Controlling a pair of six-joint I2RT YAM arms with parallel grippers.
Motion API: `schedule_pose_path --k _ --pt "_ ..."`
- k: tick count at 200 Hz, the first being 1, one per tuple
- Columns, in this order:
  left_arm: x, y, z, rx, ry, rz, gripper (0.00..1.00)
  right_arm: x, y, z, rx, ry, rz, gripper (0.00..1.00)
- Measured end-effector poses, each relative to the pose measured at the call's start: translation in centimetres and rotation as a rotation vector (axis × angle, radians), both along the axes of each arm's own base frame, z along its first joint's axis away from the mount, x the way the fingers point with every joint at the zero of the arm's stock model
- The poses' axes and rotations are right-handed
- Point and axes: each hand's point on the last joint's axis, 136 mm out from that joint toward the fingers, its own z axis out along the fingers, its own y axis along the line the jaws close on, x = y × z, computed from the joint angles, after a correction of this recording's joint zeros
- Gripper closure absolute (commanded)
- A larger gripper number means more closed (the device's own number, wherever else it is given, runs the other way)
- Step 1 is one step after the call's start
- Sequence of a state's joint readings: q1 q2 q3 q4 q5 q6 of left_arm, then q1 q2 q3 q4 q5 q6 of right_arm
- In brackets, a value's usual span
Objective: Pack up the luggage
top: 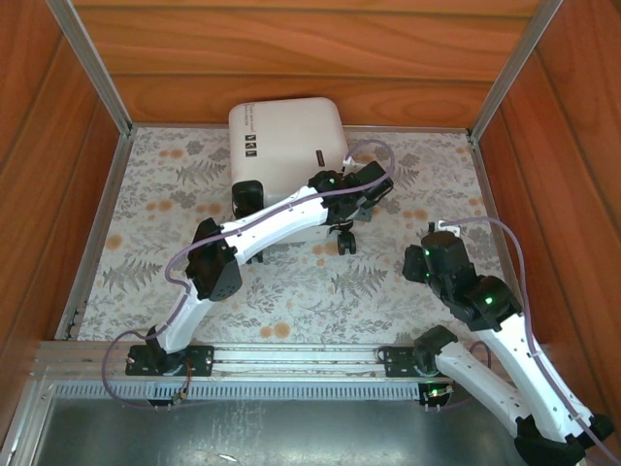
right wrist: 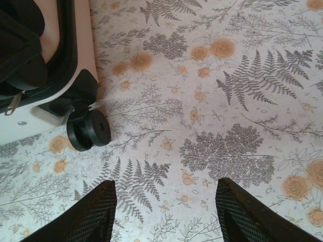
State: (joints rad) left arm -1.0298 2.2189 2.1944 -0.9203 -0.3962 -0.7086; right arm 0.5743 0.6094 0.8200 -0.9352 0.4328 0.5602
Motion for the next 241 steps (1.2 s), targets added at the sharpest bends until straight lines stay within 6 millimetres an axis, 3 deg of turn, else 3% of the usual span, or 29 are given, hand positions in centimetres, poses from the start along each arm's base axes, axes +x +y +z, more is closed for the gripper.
schedule_pose_path --k 58,100,150,209,241 --pt "0.8 -0.4 -0.5 -0.084 0.046 0.083 0.69 0.0 3.6 -2.4 0.109 -0.071 0.201 0.46" --pt "0.9 -0.4 -0.5 -0.102 0.061 0.092 1.0 0.5 5.6 -3.3 0.156 -0.134 0.297 0.47" --pt "0.9 -0.4 -0.2 -0.113 0.069 0.088 1.0 1.9 7.5 -4.0 0.209 -0.194 0.342 0.4" --pt "0.8 1.0 0.9 -0.086 0.075 0.072 1.0 3.1 9.5 -8.4 0.271 -0.207 0.376 0.38" --pt "1.1 1.8 2.1 -0.082 0.067 0.067 1.0 4.2 10.8 -8.1 0.316 -0.225 0.395 0.35"
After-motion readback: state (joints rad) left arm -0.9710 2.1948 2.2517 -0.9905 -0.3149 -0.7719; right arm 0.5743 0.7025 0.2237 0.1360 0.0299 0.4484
